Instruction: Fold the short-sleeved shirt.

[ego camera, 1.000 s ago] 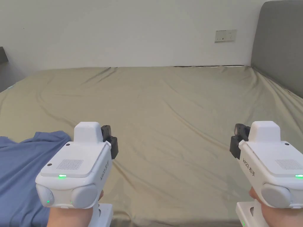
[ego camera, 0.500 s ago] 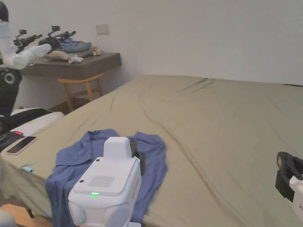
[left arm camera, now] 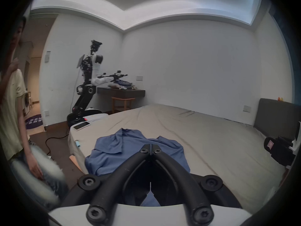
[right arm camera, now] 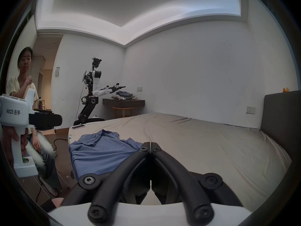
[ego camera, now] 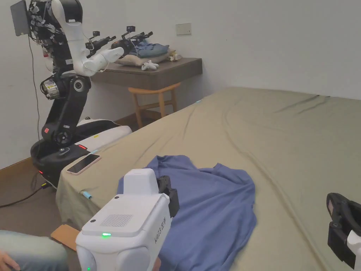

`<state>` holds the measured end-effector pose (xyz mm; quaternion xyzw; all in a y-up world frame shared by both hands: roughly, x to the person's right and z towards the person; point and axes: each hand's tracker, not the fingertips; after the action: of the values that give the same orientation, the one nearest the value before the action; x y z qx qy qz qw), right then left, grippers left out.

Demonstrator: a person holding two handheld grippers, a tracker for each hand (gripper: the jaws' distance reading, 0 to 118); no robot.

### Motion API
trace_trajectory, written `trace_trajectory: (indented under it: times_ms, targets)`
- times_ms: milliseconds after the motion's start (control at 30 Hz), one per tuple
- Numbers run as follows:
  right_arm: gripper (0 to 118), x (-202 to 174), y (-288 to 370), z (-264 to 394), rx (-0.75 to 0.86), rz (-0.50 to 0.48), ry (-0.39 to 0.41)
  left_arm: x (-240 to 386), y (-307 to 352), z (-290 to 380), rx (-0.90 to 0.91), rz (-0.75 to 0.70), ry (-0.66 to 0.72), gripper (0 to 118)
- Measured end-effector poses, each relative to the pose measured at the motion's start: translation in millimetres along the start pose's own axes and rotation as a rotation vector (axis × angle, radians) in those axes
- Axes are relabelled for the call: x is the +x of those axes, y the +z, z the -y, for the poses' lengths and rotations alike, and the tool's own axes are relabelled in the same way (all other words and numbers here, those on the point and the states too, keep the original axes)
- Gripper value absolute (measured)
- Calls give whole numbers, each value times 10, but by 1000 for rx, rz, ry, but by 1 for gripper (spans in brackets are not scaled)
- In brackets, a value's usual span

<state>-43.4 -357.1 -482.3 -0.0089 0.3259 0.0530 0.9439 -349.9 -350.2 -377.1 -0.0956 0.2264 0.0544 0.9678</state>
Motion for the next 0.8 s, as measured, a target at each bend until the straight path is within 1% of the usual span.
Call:
trace_trajectory:
  times_ms: [67, 133, 200, 267, 300, 333, 367, 400, 433, 467, 500, 567, 633, 733, 767, 800]
  targets:
    - [0, 111, -91, 83, -20, 6, -2, 121, -354, -44, -6, 27, -72, 0]
    - [0, 237, -181, 179, -45, 25, 2, 229, -803, -89, -32, 52, -87, 0]
    - [0, 398, -314, 328, -82, 37, -8, 338, -1433, -111, -119, 89, -78, 0]
    - [0, 545, -422, 478, -142, 69, -25, 422, -2070, -71, -200, 129, -86, 0]
    - [0, 605, -473, 558, -158, 73, -28, 465, -2420, -24, -270, 157, -100, 0]
    - [0, 673, -509, 632, -190, 81, -48, 494, -2717, 27, -341, 189, -102, 0]
    - [0, 750, -540, 717, -223, 82, -77, 514, -3013, 95, -407, 206, -91, 6]
    - [0, 832, -560, 810, -268, 106, -112, 523, -3335, 181, -474, 208, -74, 29]
    - [0, 888, -572, 867, -264, 114, -114, 535, -3529, 254, -505, 176, -74, 65]
    - [0, 956, -582, 948, -287, 128, -129, 545, -3760, 356, -539, 141, -79, 107]
    - [0, 1012, -589, 1016, -304, 137, -140, 545, -3910, 443, -580, 109, -92, 118]
    - [0, 1106, -591, 1134, -331, 142, -156, 540, -4127, 558, -601, 63, -100, 116]
    - [0, 1180, -584, 1225, -355, 154, -168, 545, -4285, 669, -647, 53, -103, 116]
    - [0, 1279, -543, 1335, -377, 167, -214, 541, -4407, 878, -732, -21, -72, 114]
    - [0, 1302, -523, 1361, -381, 174, -228, 552, -4332, 902, -702, -12, -42, 113]
    - [0, 1326, -502, 1380, -385, 176, -238, 609, -4274, 885, -641, -34, -45, 108]
